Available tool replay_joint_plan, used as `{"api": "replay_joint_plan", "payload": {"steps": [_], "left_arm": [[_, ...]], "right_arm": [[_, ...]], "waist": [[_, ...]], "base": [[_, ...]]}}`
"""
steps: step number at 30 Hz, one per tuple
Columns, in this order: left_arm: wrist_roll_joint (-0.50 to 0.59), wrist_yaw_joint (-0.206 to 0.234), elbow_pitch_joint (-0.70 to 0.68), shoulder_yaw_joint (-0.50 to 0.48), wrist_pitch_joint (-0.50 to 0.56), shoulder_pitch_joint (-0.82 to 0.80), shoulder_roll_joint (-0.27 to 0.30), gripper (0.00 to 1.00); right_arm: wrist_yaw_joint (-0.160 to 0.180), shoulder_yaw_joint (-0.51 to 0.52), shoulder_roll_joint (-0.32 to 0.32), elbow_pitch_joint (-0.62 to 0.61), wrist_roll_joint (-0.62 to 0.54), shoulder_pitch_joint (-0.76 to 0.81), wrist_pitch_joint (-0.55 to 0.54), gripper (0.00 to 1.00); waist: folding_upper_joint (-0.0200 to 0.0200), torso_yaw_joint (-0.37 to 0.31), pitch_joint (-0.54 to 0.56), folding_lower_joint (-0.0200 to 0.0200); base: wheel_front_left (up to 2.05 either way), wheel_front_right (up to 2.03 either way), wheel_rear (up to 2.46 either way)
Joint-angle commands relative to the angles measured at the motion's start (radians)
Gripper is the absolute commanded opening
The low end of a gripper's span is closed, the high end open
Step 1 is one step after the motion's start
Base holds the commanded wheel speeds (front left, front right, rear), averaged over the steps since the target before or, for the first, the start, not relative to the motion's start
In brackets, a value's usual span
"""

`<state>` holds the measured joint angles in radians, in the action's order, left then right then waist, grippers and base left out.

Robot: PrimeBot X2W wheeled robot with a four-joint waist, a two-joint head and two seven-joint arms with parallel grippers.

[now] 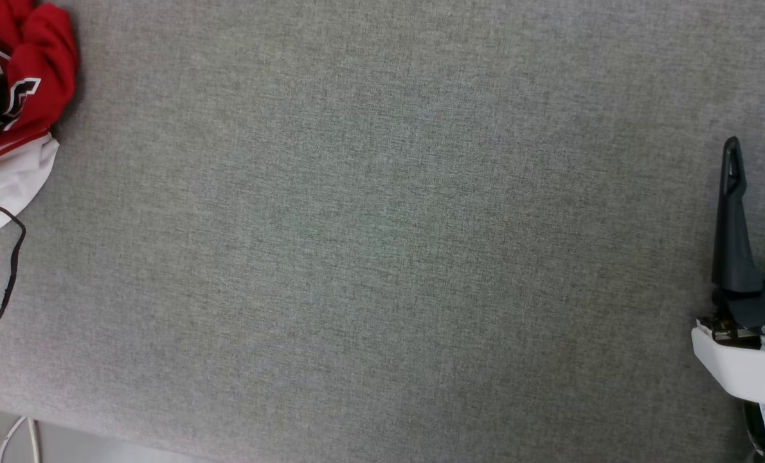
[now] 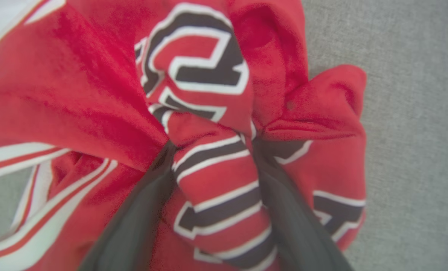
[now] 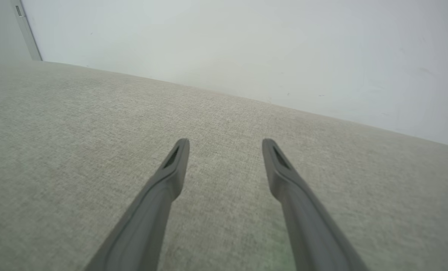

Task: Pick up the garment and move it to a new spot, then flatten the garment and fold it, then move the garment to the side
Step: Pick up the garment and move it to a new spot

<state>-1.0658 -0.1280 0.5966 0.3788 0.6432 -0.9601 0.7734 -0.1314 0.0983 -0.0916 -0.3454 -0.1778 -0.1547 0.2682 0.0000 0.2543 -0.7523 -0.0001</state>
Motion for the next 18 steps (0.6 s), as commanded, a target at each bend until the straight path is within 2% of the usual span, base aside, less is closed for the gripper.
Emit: {"api": "replay_joint_plan", "payload": {"steps": [1, 12, 18], "left_arm": [[-0.008, -0.001, 0.020, 0.041, 0.015, 0.039, -0.035, 0.00], [0.024, -0.001, -0.068, 0.103, -0.135, -0.054, 0.094, 0.00], [0.043, -0.001, -0.175, 0.149, -0.157, -0.136, 0.151, 0.00]], "right_arm": [[0.001, 0.010, -0.005, 0.036, -0.001, 0.006, -0.006, 1.00], [0.001, -0.031, 0.021, 0.075, 0.033, -0.009, -0.003, 1.00], [0.001, -0.059, 0.037, 0.112, 0.053, -0.013, -0.003, 1.00]], "waist": [[0.0000, -0.003, 0.009, 0.0001], [0.0000, -0.017, 0.155, 0.0001], [0.0000, -0.038, 0.236, 0.0001]], "base": [[0.00, 0.00, 0.00], [0.00, 0.00, 0.00], [0.00, 0.00, 0.00]]}}
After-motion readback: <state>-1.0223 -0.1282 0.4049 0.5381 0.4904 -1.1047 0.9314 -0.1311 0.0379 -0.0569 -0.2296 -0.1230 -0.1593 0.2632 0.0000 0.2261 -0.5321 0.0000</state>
